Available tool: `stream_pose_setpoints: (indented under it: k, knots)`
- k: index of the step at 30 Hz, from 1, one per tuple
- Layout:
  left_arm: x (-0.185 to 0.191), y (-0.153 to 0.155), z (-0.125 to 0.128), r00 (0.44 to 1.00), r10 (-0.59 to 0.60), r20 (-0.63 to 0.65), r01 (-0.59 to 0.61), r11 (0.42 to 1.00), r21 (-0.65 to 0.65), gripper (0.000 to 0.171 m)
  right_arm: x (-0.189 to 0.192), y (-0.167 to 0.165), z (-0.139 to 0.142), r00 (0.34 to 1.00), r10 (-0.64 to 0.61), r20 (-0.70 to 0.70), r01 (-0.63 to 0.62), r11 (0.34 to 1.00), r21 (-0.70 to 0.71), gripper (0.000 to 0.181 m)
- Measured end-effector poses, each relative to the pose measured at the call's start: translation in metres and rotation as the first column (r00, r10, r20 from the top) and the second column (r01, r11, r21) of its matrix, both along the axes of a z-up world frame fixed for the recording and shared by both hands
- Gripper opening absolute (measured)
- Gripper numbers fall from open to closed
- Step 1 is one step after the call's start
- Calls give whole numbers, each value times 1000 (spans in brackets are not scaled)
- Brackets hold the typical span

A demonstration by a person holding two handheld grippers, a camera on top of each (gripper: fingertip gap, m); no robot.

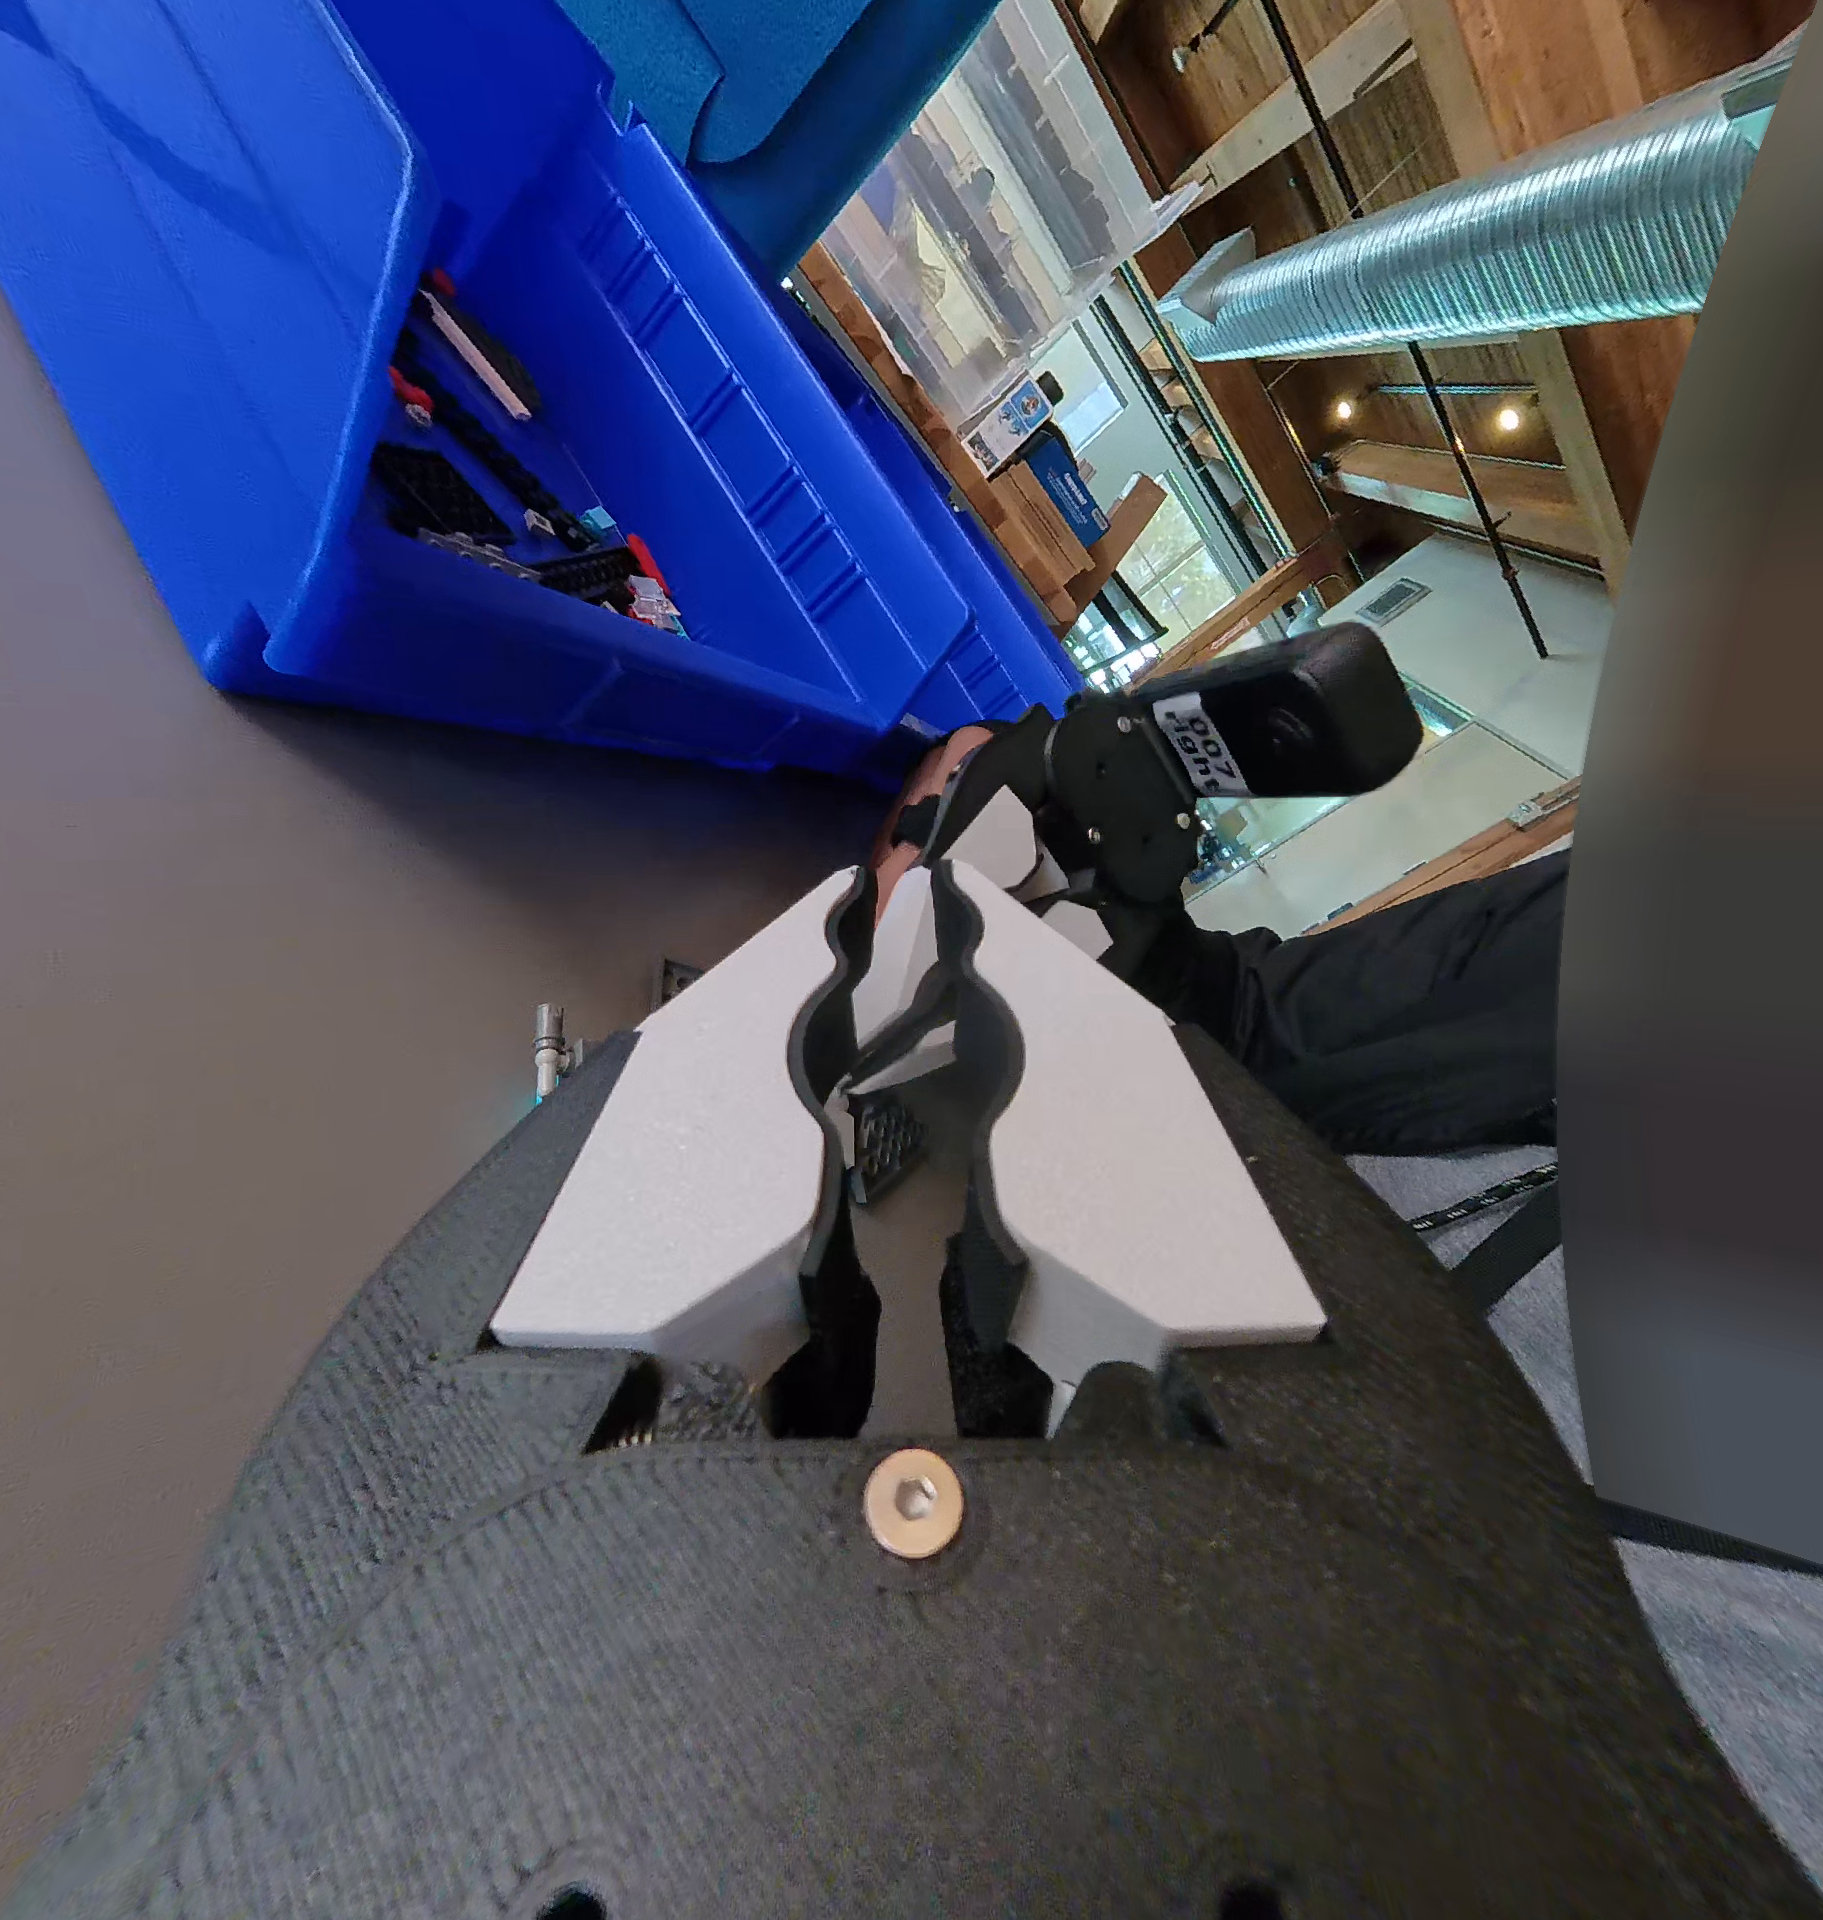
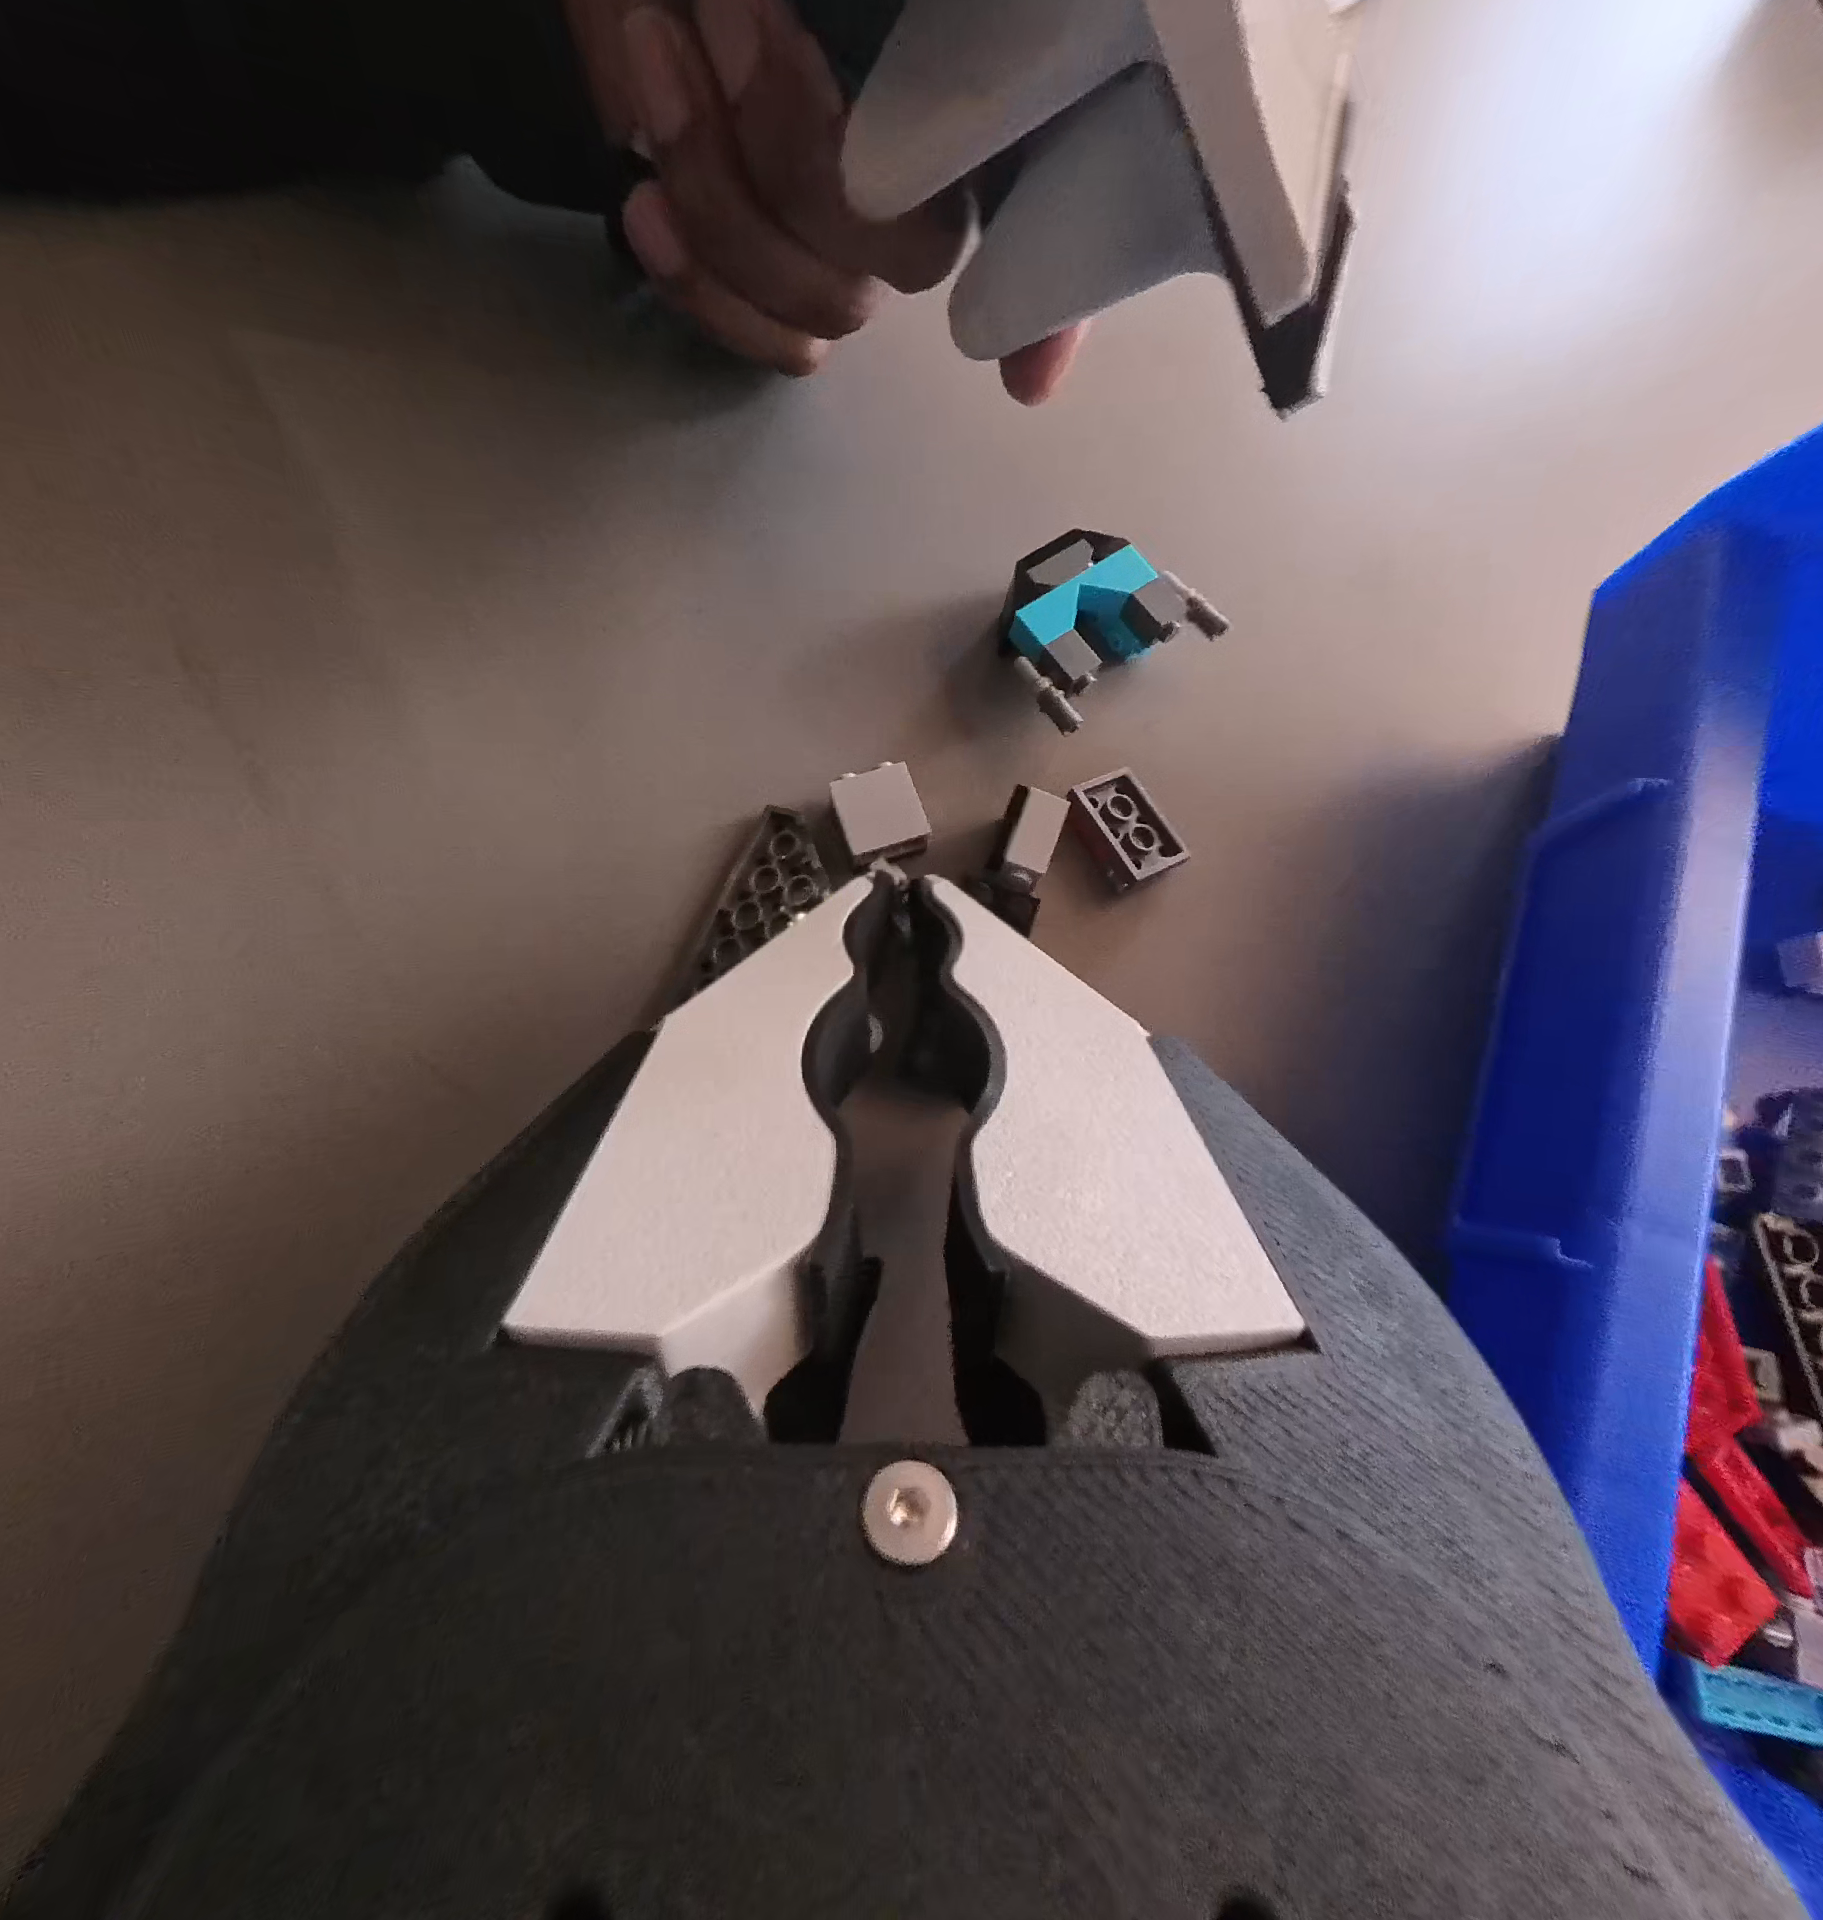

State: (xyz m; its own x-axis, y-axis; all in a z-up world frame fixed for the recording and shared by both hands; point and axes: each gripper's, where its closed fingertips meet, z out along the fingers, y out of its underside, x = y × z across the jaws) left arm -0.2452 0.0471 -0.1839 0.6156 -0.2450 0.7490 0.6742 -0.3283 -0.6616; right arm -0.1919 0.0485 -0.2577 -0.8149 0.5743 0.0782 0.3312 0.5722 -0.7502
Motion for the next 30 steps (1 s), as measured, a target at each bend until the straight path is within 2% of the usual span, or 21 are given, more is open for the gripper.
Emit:
stream_pose_setpoints:
  k: [8, 17, 22, 26, 30]
  knots:
    - [-1, 0, 0, 1000, 2, 2, -2, 1000, -1, 12, -14, 2, 20, 982, -166, 89, 179, 968, -175, 4]
    - [0, 0, -1, 1000, 0, -1, 0, 1000, -5, 12, -28, 2, 40, 930, -281, 235, 359, 830, -427, 3]
    - [0, 0, -1, 1000, -3, -3, 3, 1000, -8, 12, -32, 2, 53, 924, -275, 266, 378, 762, -526, 3]
    - [1, 0, -1, 1000, -7, -3, 7, 1000, -10, 12, -34, 4, 55, 928, -285, 240, 371, 760, -533, 3]
    - [4, 0, -2, 1000, -21, -5, 21, 1000, -12, 12, -31, -4, 63, 959, -248, 137, 282, 799, -530, 4]
